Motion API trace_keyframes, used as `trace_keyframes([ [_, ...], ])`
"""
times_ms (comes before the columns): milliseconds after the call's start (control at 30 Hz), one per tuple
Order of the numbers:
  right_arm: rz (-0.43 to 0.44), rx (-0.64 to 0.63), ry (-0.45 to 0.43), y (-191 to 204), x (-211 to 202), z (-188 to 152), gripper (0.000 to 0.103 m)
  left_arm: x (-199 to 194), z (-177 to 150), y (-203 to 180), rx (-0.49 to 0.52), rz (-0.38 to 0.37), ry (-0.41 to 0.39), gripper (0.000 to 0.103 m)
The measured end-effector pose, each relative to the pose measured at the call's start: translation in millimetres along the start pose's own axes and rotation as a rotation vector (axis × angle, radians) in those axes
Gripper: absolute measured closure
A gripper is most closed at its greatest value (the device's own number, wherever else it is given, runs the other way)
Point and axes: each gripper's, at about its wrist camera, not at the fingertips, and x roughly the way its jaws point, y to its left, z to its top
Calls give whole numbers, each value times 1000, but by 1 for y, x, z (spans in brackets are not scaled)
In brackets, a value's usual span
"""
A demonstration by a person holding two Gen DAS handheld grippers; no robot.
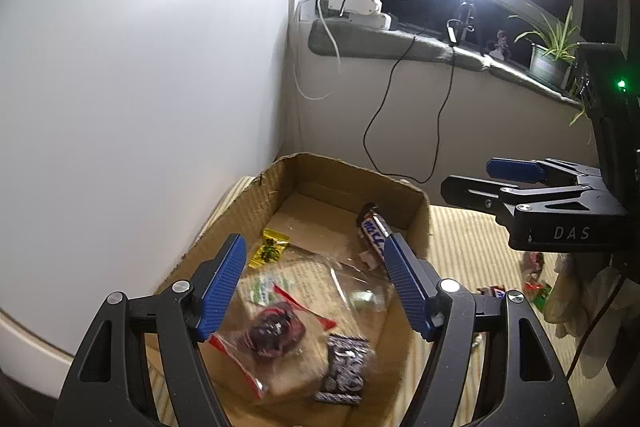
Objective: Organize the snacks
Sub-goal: 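Open both grippers to drop the yellow candy and chocolate bar into the box, then withdraw both grippers from the box back toward the remaining snacks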
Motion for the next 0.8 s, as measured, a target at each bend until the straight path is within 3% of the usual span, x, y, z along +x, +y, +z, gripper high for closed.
trace_keyframes([
  [333,-75,6,-49,-14,-46,-35,12,-23,-12,-26,23,-43,-13,32],
  [667,-83,97,-101,-57,-94,-80,12,-30,-38,-57,45,-109,13,32],
  [800,-90,108,-46,-75,-103,-102,12,-27,-50,-67,46,-139,36,32],
])
